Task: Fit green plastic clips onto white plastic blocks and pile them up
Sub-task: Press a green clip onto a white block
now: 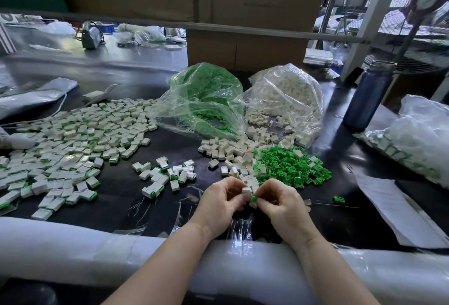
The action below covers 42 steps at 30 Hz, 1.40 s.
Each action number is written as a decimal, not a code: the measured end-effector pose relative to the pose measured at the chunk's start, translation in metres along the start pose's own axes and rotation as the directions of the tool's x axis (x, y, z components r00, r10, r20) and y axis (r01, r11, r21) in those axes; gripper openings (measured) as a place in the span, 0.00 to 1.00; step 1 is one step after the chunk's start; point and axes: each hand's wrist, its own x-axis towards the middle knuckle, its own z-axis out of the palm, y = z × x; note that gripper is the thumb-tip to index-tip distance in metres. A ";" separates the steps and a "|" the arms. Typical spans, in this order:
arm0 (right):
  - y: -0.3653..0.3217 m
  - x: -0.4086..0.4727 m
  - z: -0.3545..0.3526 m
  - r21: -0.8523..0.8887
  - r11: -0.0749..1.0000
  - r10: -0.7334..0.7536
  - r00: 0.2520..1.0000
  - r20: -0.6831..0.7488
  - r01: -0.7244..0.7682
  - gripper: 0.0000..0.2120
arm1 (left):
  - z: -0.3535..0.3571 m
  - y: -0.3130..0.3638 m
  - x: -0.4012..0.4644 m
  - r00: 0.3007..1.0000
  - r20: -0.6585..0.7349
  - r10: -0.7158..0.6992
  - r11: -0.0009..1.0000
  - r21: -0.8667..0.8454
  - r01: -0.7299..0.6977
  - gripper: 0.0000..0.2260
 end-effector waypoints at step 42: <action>0.000 -0.002 -0.005 0.297 0.954 -0.025 1.000 0.001 0.023 0.09 | -0.002 0.002 -0.002 0.997 0.079 -0.007 0.996 -0.089 0.014 0.01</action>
